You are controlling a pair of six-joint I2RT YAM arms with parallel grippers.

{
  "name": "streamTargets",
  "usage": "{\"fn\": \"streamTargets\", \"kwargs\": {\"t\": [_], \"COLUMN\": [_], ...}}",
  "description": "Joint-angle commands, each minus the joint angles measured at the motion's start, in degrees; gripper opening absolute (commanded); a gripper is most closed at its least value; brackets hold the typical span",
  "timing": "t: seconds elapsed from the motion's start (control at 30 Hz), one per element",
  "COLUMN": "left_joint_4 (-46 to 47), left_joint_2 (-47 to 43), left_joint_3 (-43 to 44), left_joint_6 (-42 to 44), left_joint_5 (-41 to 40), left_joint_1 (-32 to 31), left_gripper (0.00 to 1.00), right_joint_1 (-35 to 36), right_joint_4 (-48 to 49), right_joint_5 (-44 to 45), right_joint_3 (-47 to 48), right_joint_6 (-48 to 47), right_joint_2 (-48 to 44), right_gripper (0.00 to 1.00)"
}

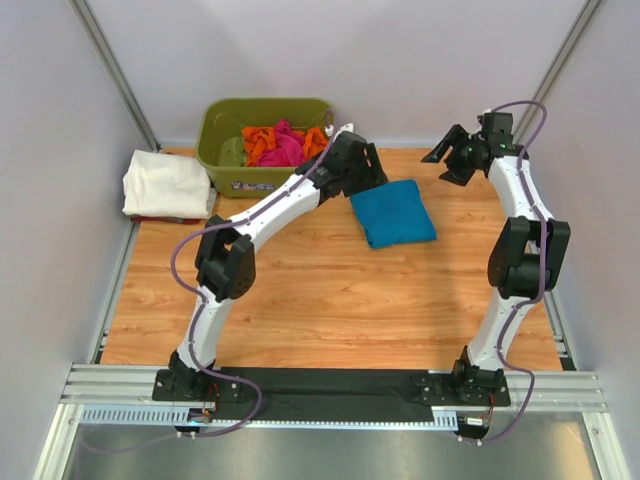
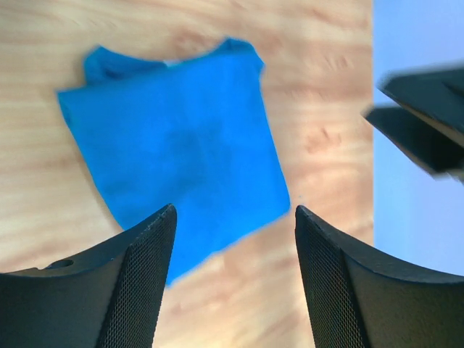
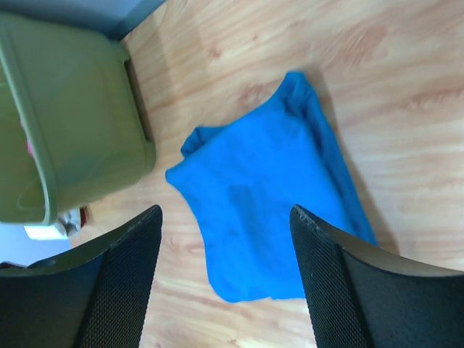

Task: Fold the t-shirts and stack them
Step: Fold the tshirt

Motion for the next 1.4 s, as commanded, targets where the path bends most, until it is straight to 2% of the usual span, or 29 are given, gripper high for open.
{"fn": "streamTargets", "kwargs": {"t": [0.0, 0.07, 0.17, 0.27, 0.3, 0.37, 0.4, 0.5, 0.63, 0.9, 1.1, 1.37], "left_joint_4": [3.4, 3.3, 3.9, 3.7, 3.9, 5.3, 5.2, 4.8, 5.3, 6.2, 7.4, 4.0], "left_joint_2": [-7.8, -9.7, -11.2, -10.3, -10.0, -8.4, -7.8, -5.7, -3.2, 1.3, 1.9, 5.3], "left_joint_3": [-5.1, -9.3, -12.7, -12.4, -12.3, -12.0, -11.7, -10.1, -9.4, -10.8, -13.7, -11.5], "left_joint_6": [5.4, 5.9, 9.7, 11.8, 12.0, 12.4, 12.6, 13.3, 12.2, 7.7, 7.8, 9.6], "left_joint_5": [-0.9, -0.7, -0.8, -2.9, -4.2, -4.4, -5.3, -6.1, -6.2, -0.6, 2.2, 3.3], "left_joint_1": [-3.4, -4.4, -6.0, -7.2, -7.4, -7.4, -7.4, -7.4, -7.0, -3.6, -3.2, -3.1], "left_gripper": [0.73, 0.72, 0.62, 0.40, 0.26, 0.17, 0.08, 0.03, 0.02, 0.00, 0.00, 0.00], "right_joint_1": [2.1, 2.5, 2.6, 2.6, 2.6, 2.7, 2.8, 3.1, 3.7, 3.8, 3.8, 3.8], "right_joint_4": [5.7, 5.2, 5.9, 6.7, 6.3, 5.6, 5.6, 5.5, 5.5, 5.8, 5.7, 3.1], "right_joint_5": [0.3, 0.2, -0.2, 0.1, 0.0, 0.0, 0.1, 0.8, 2.9, 4.9, 4.1, 6.4], "right_joint_3": [-6.2, -8.6, -10.6, -10.1, -9.3, -7.6, -7.4, -6.8, -8.2, -9.6, -8.1, -7.0], "right_joint_6": [-0.8, -1.5, -2.6, -3.3, -3.3, -3.4, -3.4, -3.6, -3.9, -4.5, -4.4, -6.8], "right_joint_2": [-5.4, -5.7, -5.3, -3.4, -2.5, 0.1, 1.6, 3.3, 3.0, 2.1, 5.7, 8.3], "right_gripper": [0.73, 0.71, 0.59, 0.41, 0.30, 0.20, 0.17, 0.14, 0.14, 0.13, 0.12, 0.11]}}
